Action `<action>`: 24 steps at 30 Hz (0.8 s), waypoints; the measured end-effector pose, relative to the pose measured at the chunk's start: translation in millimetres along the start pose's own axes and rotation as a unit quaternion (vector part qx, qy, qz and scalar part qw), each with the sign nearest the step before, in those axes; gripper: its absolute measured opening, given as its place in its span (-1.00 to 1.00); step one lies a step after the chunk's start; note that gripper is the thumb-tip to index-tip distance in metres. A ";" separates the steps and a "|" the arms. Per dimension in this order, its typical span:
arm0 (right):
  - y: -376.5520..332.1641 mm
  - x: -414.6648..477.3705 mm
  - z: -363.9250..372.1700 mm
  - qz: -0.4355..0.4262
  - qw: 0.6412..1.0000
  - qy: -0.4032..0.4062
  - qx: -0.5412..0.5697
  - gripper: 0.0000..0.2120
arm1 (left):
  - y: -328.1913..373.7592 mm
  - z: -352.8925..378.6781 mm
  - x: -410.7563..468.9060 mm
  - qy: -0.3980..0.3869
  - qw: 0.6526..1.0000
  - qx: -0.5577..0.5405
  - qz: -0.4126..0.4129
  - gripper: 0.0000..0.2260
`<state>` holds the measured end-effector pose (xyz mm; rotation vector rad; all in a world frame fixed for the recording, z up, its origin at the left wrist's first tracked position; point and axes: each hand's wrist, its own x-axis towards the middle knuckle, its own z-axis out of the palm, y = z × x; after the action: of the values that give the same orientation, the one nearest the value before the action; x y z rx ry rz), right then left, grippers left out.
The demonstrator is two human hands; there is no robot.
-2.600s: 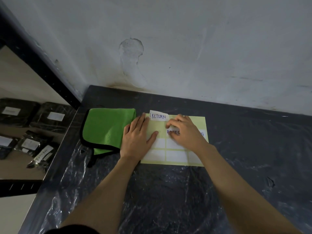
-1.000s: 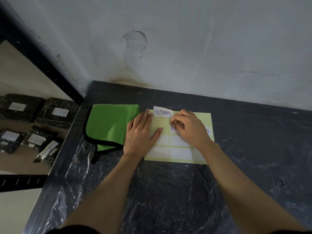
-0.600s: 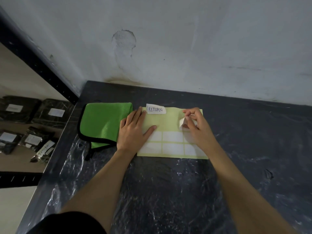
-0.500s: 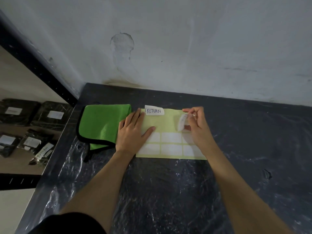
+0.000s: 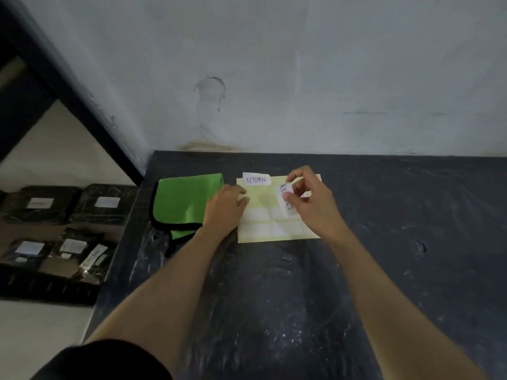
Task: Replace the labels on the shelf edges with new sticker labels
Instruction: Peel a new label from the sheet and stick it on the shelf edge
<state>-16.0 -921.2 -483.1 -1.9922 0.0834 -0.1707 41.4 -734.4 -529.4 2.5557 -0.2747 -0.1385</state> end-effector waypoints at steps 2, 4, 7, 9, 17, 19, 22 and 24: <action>-20.5 -25.1 10.4 0.002 1.000 0.002 -0.003 -0.76 | 9.6 -22.9 -19.4 0.043 0.995 -0.087 -0.013 -0.80; -43.3 -53.8 25.0 0.000 1.000 0.009 -0.015 -0.76 | 19.1 -46.5 -50.9 0.057 0.978 -0.202 -0.006 -0.83; -81.4 -103.6 54.2 -0.001 1.000 0.024 -0.011 -0.77 | 19.8 -82.2 -109.1 0.032 0.954 -0.299 0.018 -0.87; -107.0 -140.8 76.6 -0.005 0.999 0.045 -0.008 -0.76 | 7.2 -107.6 -150.5 0.036 0.955 -0.290 0.040 -0.90; -217.8 -269.5 165.6 -0.062 0.997 0.041 0.006 -0.74 | -72.8 -225.2 -303.8 0.036 0.944 -0.303 0.125 -0.93; -244.7 -282.7 184.7 -0.079 0.996 0.029 0.007 -0.74 | -88.7 -252.4 -328.6 0.036 0.944 -0.301 0.133 -0.91; -286.3 -287.5 216.7 -0.111 0.994 0.001 0.014 -0.75 | -114.8 -292.7 -350.9 0.061 0.949 -0.277 0.137 -0.93; -310.1 -285.7 240.9 -0.136 0.990 -0.023 0.007 -0.74 | -135.5 -318.7 -359.1 0.090 0.948 -0.275 0.133 -0.96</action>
<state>-265.8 -536.9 -322.7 -1.9866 -0.2198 -0.2997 -236.0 -375.7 -321.3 1.9398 -0.4364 0.1095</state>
